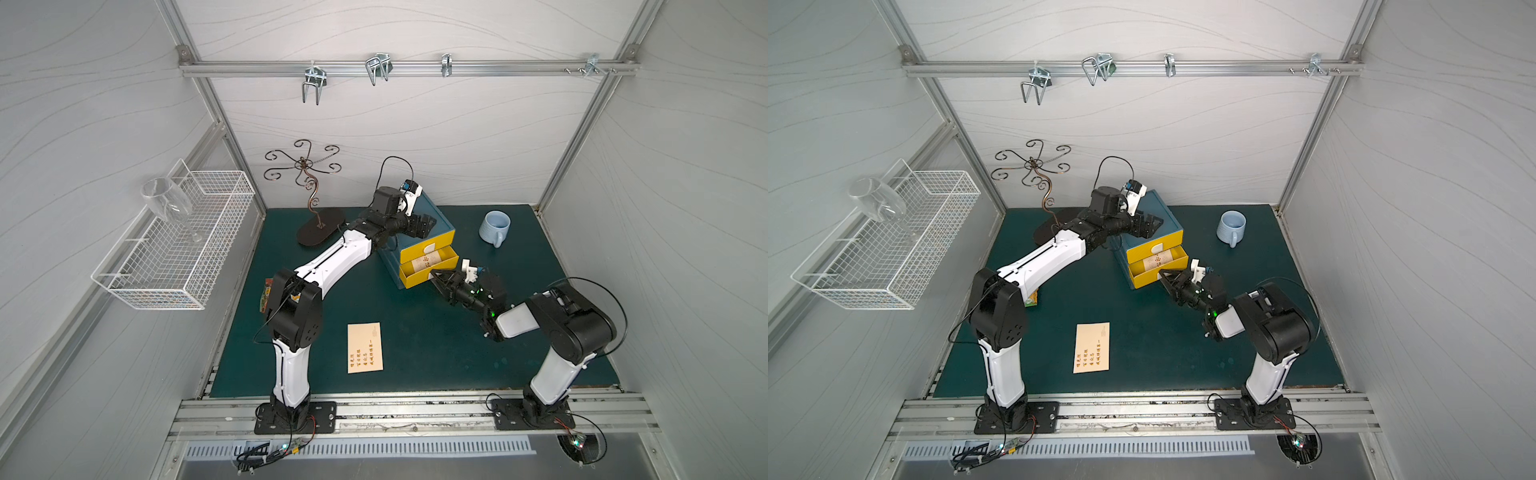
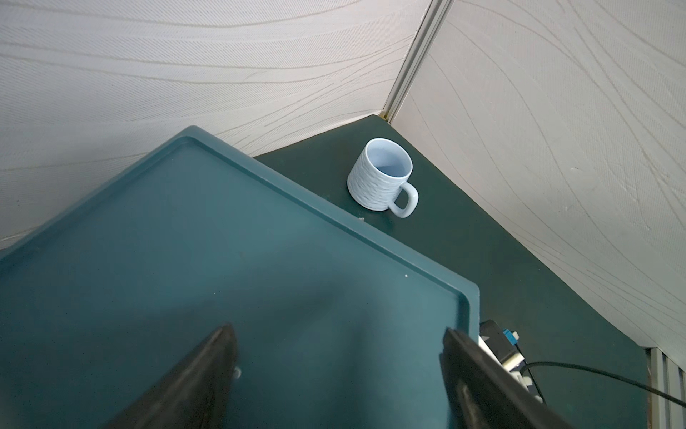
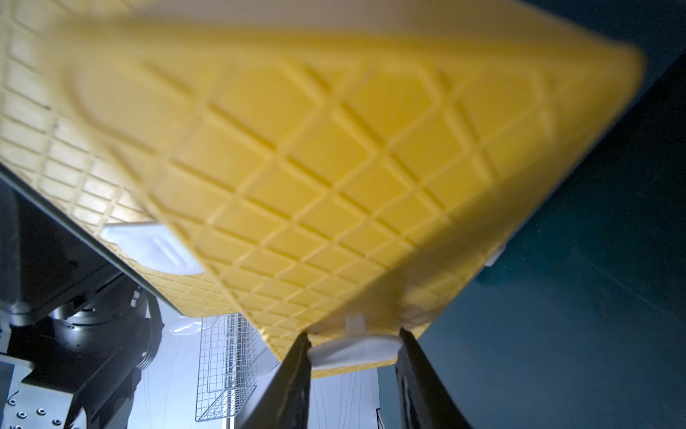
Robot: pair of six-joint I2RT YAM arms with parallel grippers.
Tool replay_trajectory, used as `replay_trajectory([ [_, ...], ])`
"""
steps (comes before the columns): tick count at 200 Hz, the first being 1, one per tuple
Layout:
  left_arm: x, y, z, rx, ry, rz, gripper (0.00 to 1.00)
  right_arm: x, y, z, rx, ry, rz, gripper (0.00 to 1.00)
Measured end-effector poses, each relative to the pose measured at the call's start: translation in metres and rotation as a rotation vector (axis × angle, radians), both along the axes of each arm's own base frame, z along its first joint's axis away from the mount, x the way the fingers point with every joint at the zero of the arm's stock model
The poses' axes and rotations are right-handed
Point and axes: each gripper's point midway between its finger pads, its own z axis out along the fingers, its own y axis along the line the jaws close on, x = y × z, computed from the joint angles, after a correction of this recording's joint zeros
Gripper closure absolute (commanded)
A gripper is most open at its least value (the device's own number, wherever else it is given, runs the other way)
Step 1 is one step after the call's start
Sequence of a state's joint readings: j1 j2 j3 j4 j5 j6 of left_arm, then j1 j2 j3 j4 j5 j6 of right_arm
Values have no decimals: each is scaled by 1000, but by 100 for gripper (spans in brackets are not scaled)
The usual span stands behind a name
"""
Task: Take the postcards out of the drawer
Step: Open the drawer in the storage box.
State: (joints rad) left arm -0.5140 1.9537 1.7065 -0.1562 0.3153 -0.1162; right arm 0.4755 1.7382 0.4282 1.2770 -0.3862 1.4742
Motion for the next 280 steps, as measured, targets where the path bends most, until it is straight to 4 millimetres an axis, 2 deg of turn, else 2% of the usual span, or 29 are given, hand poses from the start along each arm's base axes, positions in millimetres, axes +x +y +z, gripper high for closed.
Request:
replay_trajectory([
  [138,0,1,0,-7,6,-3,8,-47,-25,-6,-9,23,-2,64],
  [233,1,2,0,-9,8,1,8,-57,-39,-2,-19,36,-25,63],
  [258,2,3,0,-12,10,3,8,-60,-42,-1,-31,46,-24,59],
  [280,2,3,0,-13,11,2,7,-63,-43,-4,-56,64,-14,45],
])
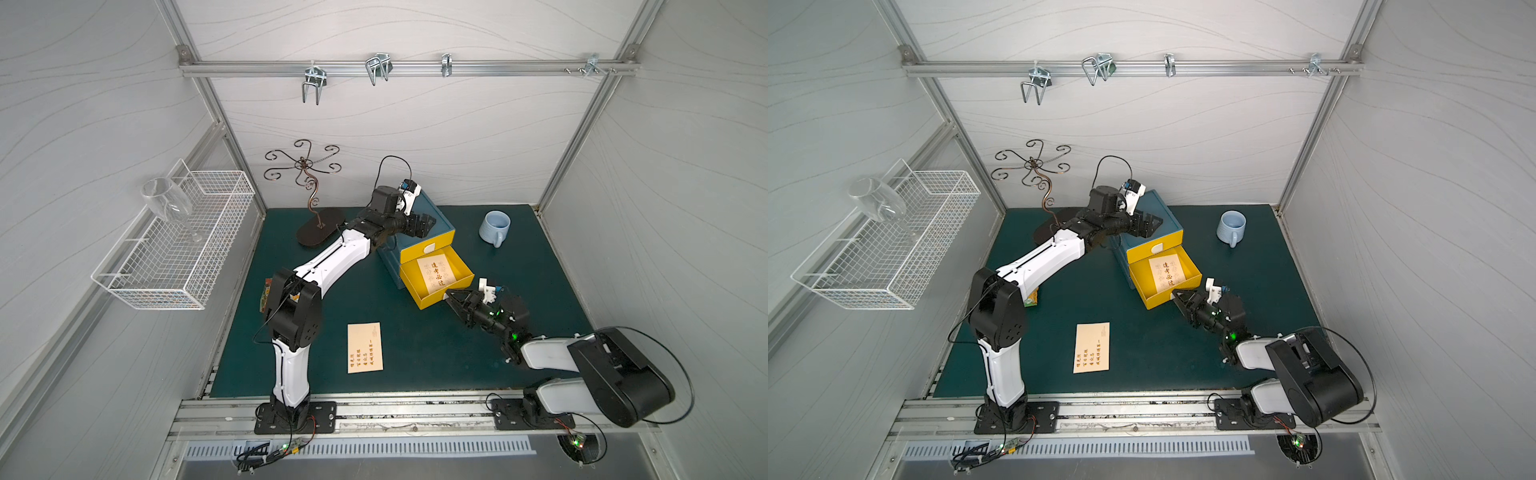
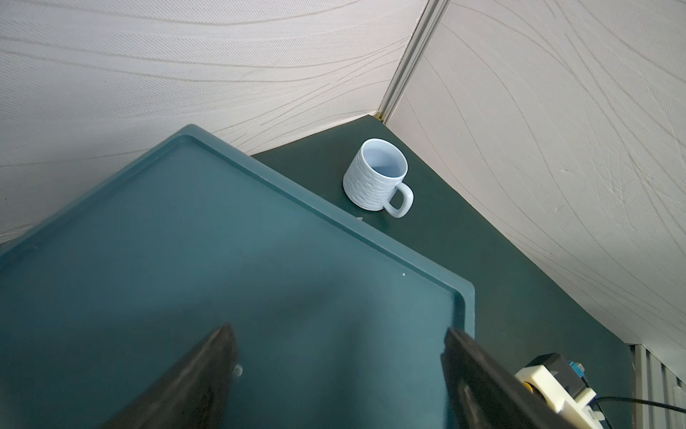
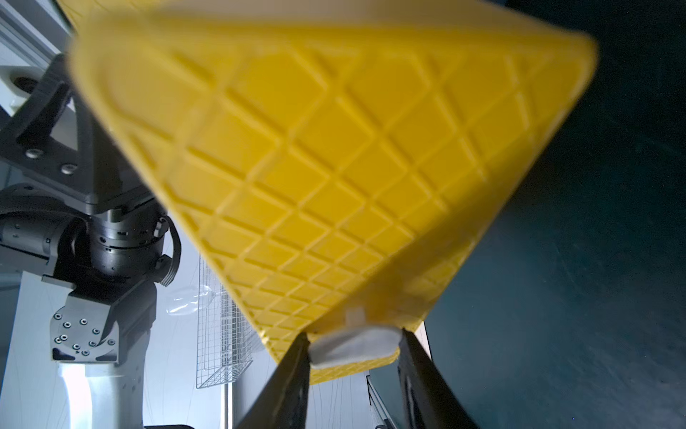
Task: Take the postcards out of the drawer
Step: Open the drawer in the storage box.
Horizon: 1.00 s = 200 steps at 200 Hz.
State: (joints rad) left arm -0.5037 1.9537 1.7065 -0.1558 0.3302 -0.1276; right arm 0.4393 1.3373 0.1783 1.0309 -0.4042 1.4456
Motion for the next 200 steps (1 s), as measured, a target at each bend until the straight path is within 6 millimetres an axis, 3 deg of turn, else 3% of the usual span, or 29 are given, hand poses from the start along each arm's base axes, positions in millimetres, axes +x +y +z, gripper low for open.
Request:
replay_trajectory([
  [34,0,0,0,-1,0,0,7,-3,-1,-3,-38,20,12,32],
  [75,0,0,3,-10,4,1,7,-7,-1,10,-73,9,29,27],
  [109,-4,2,10,-16,44,16,7,-1,-11,63,-149,-99,24,26],
  [134,-11,5,13,-17,102,29,7,8,-34,115,-233,-211,-20,29],
  [148,-16,7,18,-17,128,36,7,14,-48,130,-292,-242,-42,30],
  [176,-29,7,51,-33,114,45,6,25,-58,129,-423,-233,-10,34],
  [200,-62,4,88,-41,82,63,6,39,-55,113,-530,-198,72,37],
])
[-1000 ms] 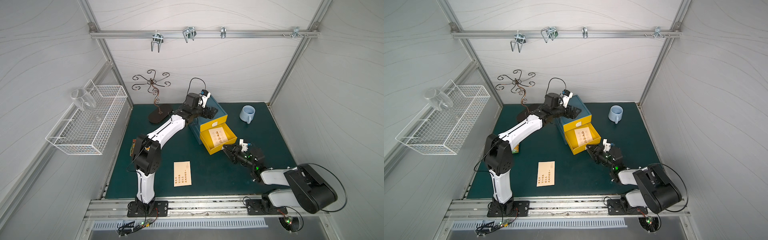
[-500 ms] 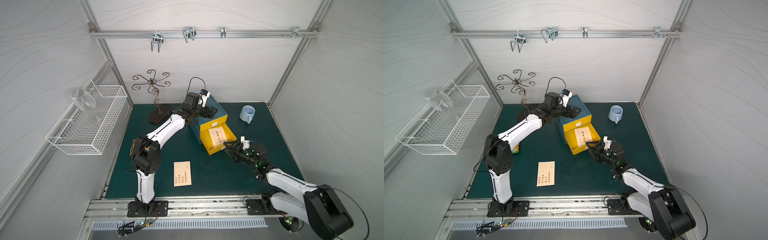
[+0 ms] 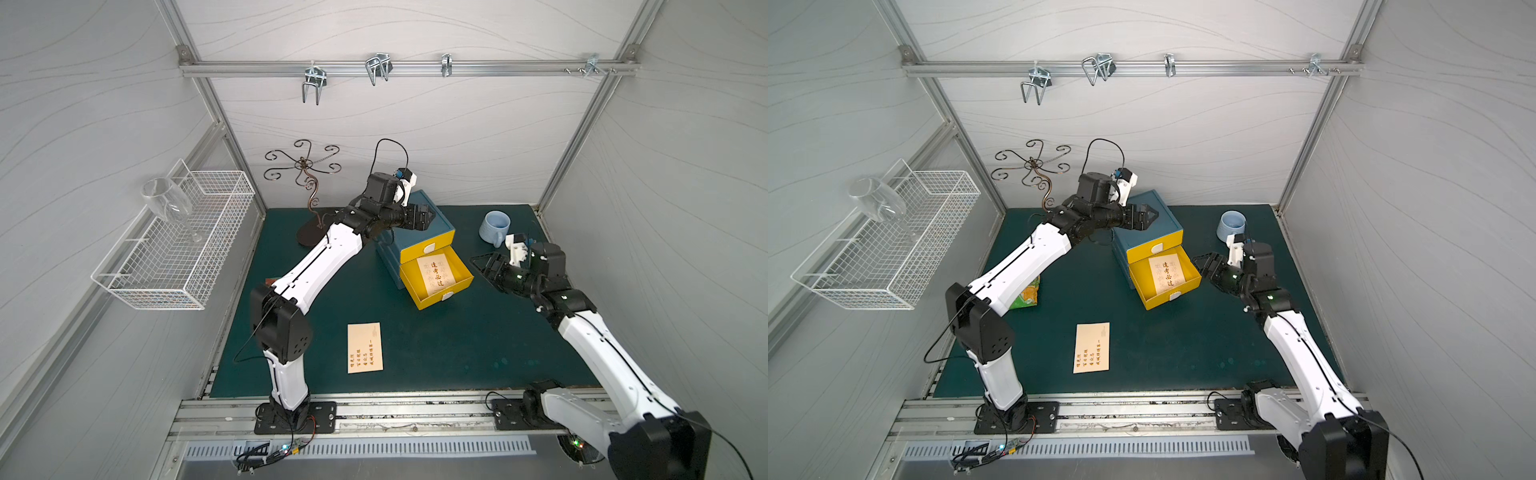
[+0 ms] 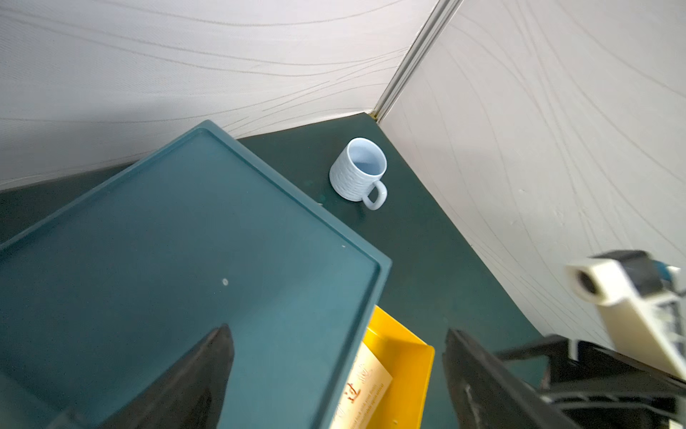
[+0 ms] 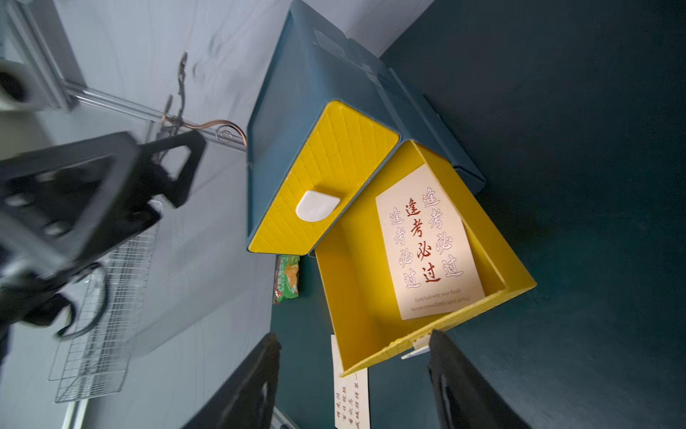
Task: Take the postcards out of the drawer
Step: Open the drawer in the storage box, then pick up the postcard from the drawer.
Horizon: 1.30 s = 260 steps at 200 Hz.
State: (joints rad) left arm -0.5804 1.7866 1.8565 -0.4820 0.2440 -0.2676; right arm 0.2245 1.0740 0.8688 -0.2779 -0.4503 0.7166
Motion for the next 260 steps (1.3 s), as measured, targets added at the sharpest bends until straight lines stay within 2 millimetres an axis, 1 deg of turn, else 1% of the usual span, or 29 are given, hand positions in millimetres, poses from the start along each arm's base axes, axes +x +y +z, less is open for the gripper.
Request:
replay_trajectory([
  [15,-27,-5,17,-23,-8,0,7,9,2,-10,-59,26,34,39],
  [25,-45,-5,19,-33,14,7,7,15,3,-15,-96,30,57,40],
  [34,-59,-6,12,-36,44,15,7,20,3,-18,-122,35,73,42],
  [44,-73,-8,-4,-28,97,31,8,26,4,-21,-148,33,92,43],
  [51,-81,-9,-21,-7,136,46,8,29,5,-23,-164,32,103,43],
  [60,-88,-9,-47,18,195,75,8,34,6,-25,-182,28,118,44],
  [78,-100,-6,-104,90,323,144,8,42,6,-32,-215,27,139,46],
  [85,-103,-5,-121,109,365,173,8,44,7,-35,-227,28,147,46],
  [94,-106,-5,-139,131,407,205,8,47,7,-39,-240,29,155,47],
  [105,-107,-4,-151,141,444,245,8,49,8,-44,-255,33,169,47],
  [120,-107,-5,-158,131,469,293,7,50,10,-50,-276,35,186,48],
  [141,-103,-7,-159,89,482,357,7,50,16,-60,-308,40,215,49],
  [158,-98,-12,-159,42,492,398,7,51,22,-66,-330,44,240,50],
  [180,-94,-19,-166,15,500,435,7,53,27,-69,-357,32,266,52],
  [205,-88,-31,-164,-5,480,459,7,56,27,-71,-383,21,277,54],
  [224,-88,-40,-166,-26,481,477,7,56,27,-72,-394,16,283,56],
  [260,-88,-45,-182,-49,529,536,7,57,27,-80,-406,25,298,60],
])
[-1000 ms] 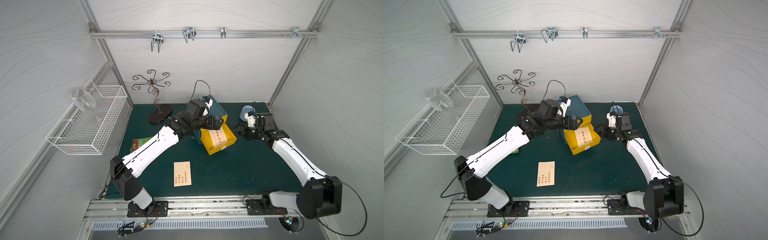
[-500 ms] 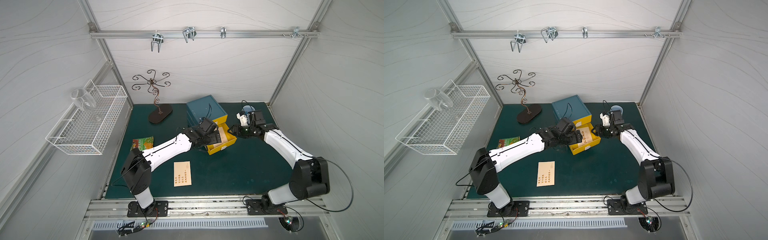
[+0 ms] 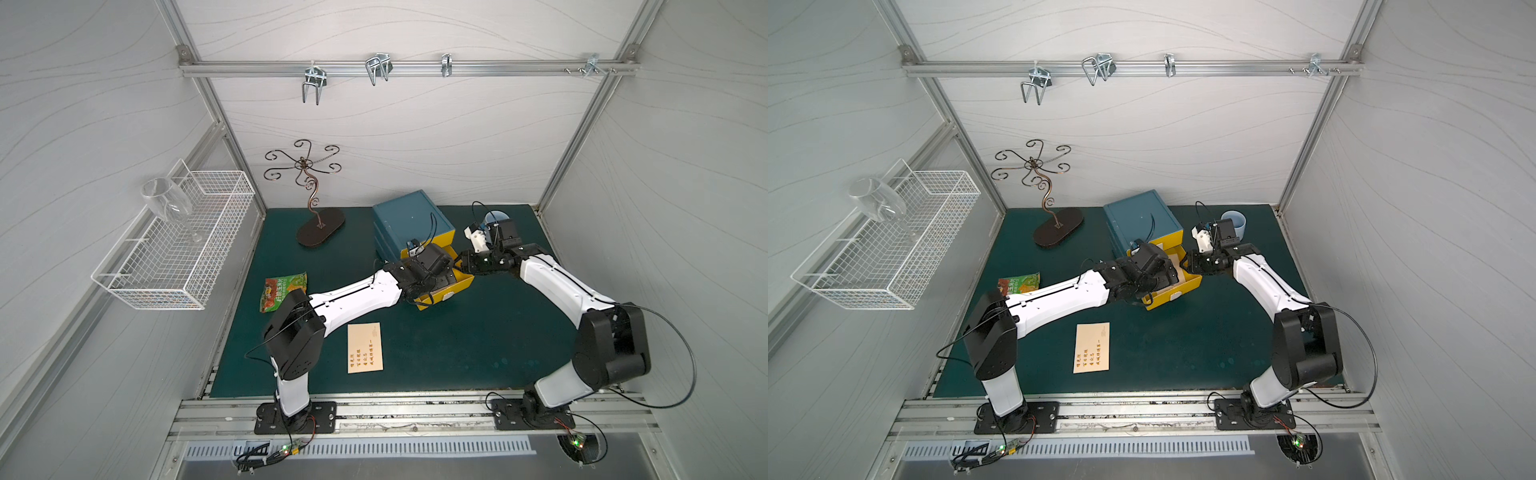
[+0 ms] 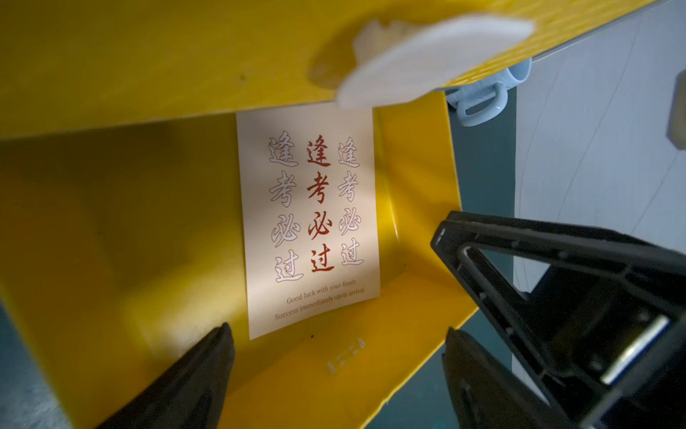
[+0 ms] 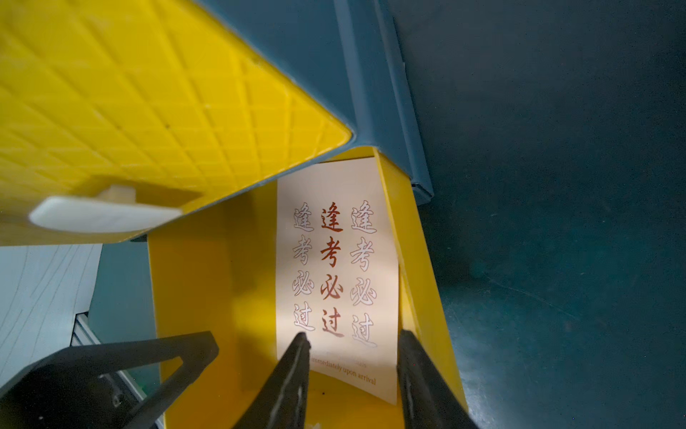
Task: Take the postcards out of the drawer
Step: Pick up the postcard from the drawer.
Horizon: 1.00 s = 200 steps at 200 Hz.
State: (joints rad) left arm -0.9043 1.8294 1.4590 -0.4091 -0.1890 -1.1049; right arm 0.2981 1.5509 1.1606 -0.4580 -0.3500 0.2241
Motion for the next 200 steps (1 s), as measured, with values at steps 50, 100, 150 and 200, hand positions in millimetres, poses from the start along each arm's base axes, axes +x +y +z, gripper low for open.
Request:
replay_trajectory([
  [50,6,-5,-5,-50,21,83,7,0,0,-4,-27,3,11,66],
  [100,10,-10,-8,-58,25,111,6,-2,0,-3,-63,-2,19,60],
  [150,11,-9,-6,-51,17,120,6,8,-2,25,-82,-80,9,51],
  [200,16,-7,2,-37,-16,132,6,13,-8,26,-126,-95,5,53],
])
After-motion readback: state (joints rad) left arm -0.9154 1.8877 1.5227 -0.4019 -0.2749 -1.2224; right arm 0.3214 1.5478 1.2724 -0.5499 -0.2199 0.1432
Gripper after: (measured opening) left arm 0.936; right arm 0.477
